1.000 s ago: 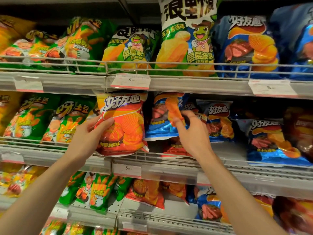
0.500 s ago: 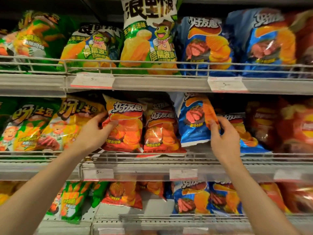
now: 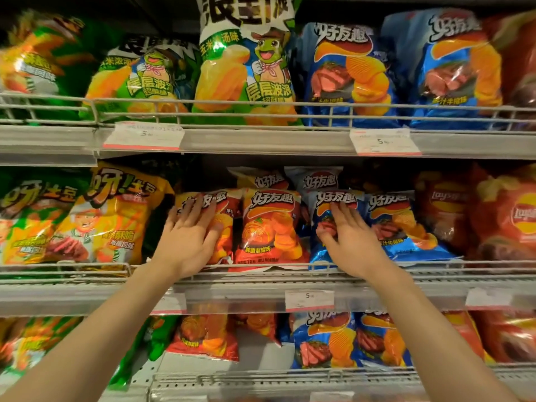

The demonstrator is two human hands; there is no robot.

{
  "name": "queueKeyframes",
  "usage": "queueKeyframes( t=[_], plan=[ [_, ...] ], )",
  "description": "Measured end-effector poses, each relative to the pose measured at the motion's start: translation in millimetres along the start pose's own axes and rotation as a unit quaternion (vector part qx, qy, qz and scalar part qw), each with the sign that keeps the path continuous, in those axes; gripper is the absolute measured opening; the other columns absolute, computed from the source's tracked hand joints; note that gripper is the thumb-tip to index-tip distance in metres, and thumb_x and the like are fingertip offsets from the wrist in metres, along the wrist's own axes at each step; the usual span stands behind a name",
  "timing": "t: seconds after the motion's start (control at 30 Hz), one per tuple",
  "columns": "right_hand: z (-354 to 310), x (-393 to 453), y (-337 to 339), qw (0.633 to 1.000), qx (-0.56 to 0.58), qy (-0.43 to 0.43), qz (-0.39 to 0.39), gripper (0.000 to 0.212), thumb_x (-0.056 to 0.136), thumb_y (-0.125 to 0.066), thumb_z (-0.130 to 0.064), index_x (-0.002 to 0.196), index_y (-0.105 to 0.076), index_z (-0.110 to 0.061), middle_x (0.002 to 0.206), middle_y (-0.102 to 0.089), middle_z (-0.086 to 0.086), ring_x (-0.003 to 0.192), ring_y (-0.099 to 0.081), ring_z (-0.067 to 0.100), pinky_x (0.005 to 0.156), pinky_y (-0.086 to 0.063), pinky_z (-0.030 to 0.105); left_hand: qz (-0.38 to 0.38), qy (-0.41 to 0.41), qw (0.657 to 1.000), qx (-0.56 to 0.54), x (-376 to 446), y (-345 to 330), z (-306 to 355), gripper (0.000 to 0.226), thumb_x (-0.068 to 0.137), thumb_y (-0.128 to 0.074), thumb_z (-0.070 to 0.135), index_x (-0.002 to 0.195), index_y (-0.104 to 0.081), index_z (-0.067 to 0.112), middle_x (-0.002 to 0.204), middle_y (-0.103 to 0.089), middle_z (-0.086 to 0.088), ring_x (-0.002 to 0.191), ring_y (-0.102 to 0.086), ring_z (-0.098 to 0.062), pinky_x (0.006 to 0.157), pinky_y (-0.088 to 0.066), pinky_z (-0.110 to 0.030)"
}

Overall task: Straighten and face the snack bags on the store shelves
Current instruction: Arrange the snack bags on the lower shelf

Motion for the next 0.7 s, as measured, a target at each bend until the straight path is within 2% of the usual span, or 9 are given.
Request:
queueKeyframes(
  t=[0.23,0.43,0.5,0.57,0.63,0.7],
  plan=[
    [12,15,-27,0.991,-0.052,-0.032,-0.115,0.088,0.098,-0.027,-0.072,0.164,0.007,-0.025,0.172,0.014,0.006,0.158,0.01,0.03,0.126,0.002,0.051,-0.062,0.024,0.997,0.024,8,-18,-10,0.065,0.104,-0.007,0.061,0.161,0.01,0.035,0.169,0.02,0.005,0.155,0.022,-0.014,0.125,0.017,-0.043],
    [18,10,-34,0.988,-0.051,-0.054,-0.139,0.089,0.095,-0.016,-0.078,0.163,0.011,-0.028,0.169,0.024,0.002,0.156,0.02,0.028,0.123,0.01,0.054,-0.021,0.017,1.0,-0.004,1,-11,-9,0.066,0.104,-0.01,0.061,0.163,0.004,0.035,0.171,0.013,0.003,0.157,0.017,-0.015,0.125,0.016,-0.043],
    [16,8,-30,0.99,-0.049,-0.058,-0.123,0.087,0.096,-0.017,-0.077,0.164,0.007,-0.028,0.17,0.02,0.002,0.157,0.018,0.028,0.124,0.01,0.054,0.001,0.018,1.0,-0.004,-1,-6,-7,0.067,0.104,-0.013,0.062,0.164,-0.002,0.033,0.172,0.007,0.002,0.158,0.011,-0.017,0.125,0.016,-0.042],
    [11,5,-21,0.995,-0.04,-0.048,-0.076,0.085,0.097,-0.02,-0.075,0.165,-0.004,-0.026,0.172,0.01,0.003,0.158,0.013,0.028,0.125,0.006,0.054,0.03,0.019,0.999,-0.01,-5,3,-4,0.067,0.104,-0.02,0.061,0.164,-0.013,0.031,0.172,-0.004,0.0,0.159,0.003,-0.019,0.125,0.011,-0.042],
    [5,-1,-5,0.999,-0.025,-0.031,-0.005,0.079,0.1,-0.027,-0.07,0.163,-0.019,-0.023,0.173,-0.006,0.006,0.159,0.002,0.028,0.126,0.0,0.054,0.075,0.023,0.996,-0.032,-12,14,-1,0.064,0.105,-0.033,0.056,0.161,-0.03,0.025,0.17,-0.022,-0.004,0.158,-0.013,-0.024,0.127,-0.001,-0.044],
    [-1,-9,13,0.998,0.008,-0.011,0.068,0.067,0.101,-0.041,-0.061,0.155,-0.04,-0.02,0.167,-0.029,0.01,0.156,-0.019,0.03,0.126,-0.013,0.053,0.125,0.02,0.99,-0.062,-20,27,1,0.057,0.104,-0.045,0.049,0.151,-0.048,0.018,0.159,-0.044,-0.008,0.15,-0.032,-0.029,0.125,-0.02,-0.048]
  ],
)
Point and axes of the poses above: each hand's wrist, its own x-axis towards the middle knuckle, its own y-axis out of the back of the hand, z = x × y, the point moved 10 cm from there along x, towards the middle knuckle
